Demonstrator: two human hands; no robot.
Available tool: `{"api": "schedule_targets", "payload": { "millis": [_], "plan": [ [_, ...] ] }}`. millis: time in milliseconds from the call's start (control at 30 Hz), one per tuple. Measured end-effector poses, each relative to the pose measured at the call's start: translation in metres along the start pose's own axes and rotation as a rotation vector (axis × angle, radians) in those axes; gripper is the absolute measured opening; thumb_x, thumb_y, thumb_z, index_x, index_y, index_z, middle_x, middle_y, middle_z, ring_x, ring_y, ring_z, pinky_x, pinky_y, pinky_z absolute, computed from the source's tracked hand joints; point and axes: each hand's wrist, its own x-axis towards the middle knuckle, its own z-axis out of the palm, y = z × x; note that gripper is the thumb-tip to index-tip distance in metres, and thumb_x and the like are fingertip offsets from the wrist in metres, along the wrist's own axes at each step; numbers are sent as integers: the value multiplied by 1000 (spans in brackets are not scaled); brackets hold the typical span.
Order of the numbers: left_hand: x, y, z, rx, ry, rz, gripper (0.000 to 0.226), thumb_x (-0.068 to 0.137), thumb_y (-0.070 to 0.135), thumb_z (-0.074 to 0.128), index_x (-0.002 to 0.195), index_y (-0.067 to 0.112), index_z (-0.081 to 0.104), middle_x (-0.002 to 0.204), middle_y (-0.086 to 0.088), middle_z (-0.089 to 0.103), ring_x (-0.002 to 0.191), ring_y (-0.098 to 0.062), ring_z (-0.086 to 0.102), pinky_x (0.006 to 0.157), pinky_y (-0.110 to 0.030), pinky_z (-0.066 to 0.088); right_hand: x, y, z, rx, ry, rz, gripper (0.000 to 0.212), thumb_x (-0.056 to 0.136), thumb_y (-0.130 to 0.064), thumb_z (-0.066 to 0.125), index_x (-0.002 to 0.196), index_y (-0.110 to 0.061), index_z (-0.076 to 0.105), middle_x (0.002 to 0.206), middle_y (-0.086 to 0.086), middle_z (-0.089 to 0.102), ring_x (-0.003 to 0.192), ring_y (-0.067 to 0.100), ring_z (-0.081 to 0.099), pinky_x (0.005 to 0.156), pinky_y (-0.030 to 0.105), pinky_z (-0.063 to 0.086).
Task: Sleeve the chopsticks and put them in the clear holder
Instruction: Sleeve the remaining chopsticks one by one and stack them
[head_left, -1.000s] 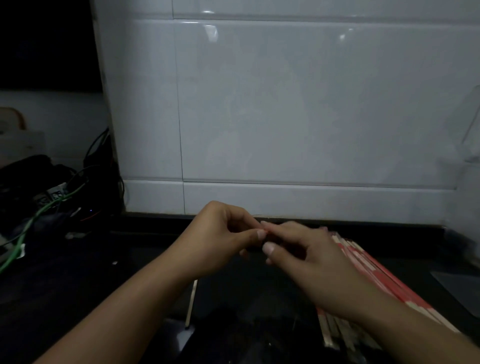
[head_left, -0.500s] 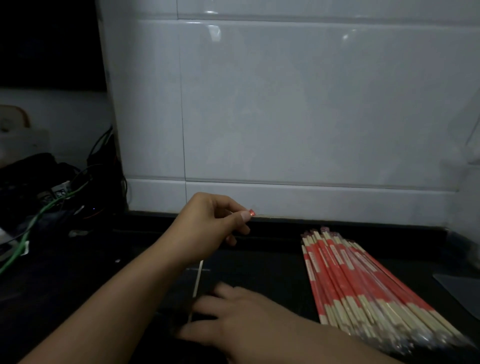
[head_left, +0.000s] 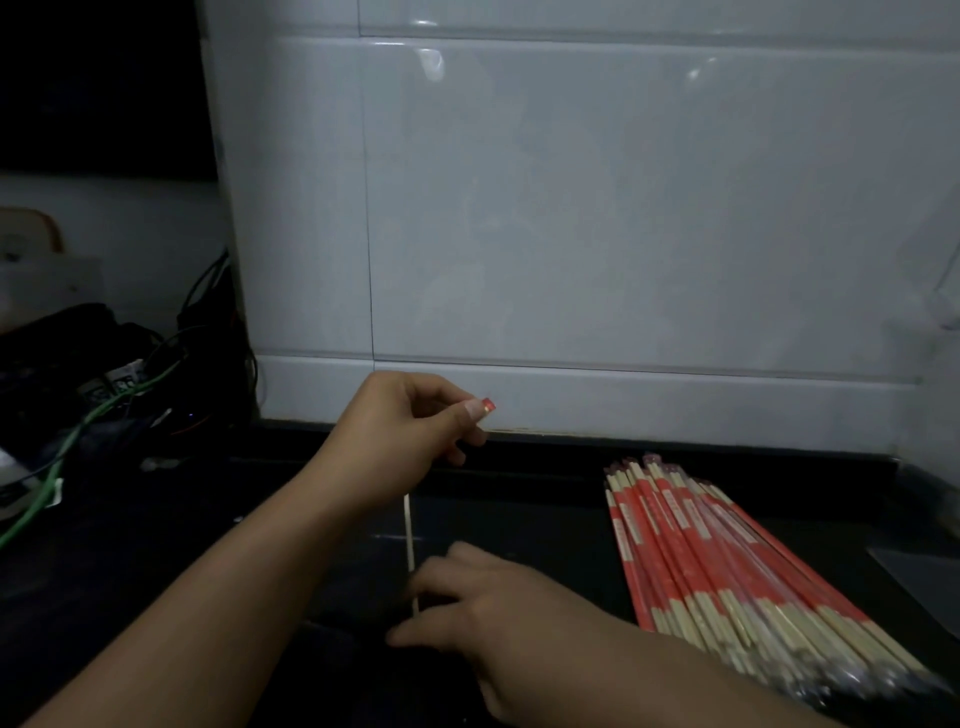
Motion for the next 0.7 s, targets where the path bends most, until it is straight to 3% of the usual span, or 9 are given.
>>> {"api": "schedule_targets", "payload": {
  "millis": [167, 300, 367, 467, 567, 700],
  "plan": [
    [0, 1, 2, -20, 12, -5, 14, 91, 22, 68, 88, 10, 75, 77, -4, 77, 65, -17, 68, 81, -46, 58, -1, 5, 0, 2, 51, -23, 26, 87, -2, 64, 109, -13, 71, 109, 5, 60, 100, 22, 55, 79, 40, 54],
    [0, -1, 2, -21, 15, -10, 13, 91, 23, 69, 87, 12, 75, 78, -3, 77, 68, -19, 69, 83, -51, 57, -4, -1, -8, -40, 106, -25, 19, 89, -7, 61, 105, -17, 60, 111, 1, 48, 91, 15, 51, 70, 34, 50],
    [0, -2, 2, -26, 20, -9, 13, 90, 24, 70, 86, 13, 75, 77, -3, 77, 67, -18, 68, 82, -54, 56, -5, -5, -16, -3, 229, -27, 14, 92, -9, 54, 102, -18, 55, 107, 1, 50, 87, 13, 51, 71, 31, 50],
    [0, -3, 2, -32, 1, 9, 13, 89, 24, 70, 85, 13, 76, 77, -4, 77, 67, -19, 68, 82, -56, 55, -10, -7, -42, 172, 732, 107, 13, 94, -10, 48, 97, -22, 54, 90, -6, 56, 78, 4, 54, 74, 15, 45],
    [-1, -2, 5, -17, -34, 25, 12, 88, 23, 71, 84, 14, 76, 76, -3, 76, 66, -16, 68, 79, -49, 57, -24, 5, -81, 437, 1314, 318, 18, 99, -2, 50, 92, -18, 53, 78, 4, 65, 60, 11, 60, 59, 20, 50],
    [-3, 0, 12, 17, -114, 40, 8, 87, 21, 73, 85, 14, 78, 77, -2, 76, 67, -14, 69, 71, -32, 55, -54, 39, -118, 868, 1691, 580, 14, 102, -5, 46, 94, -11, 55, 72, 6, 69, 54, 10, 62, 54, 21, 51]
  ]
}}
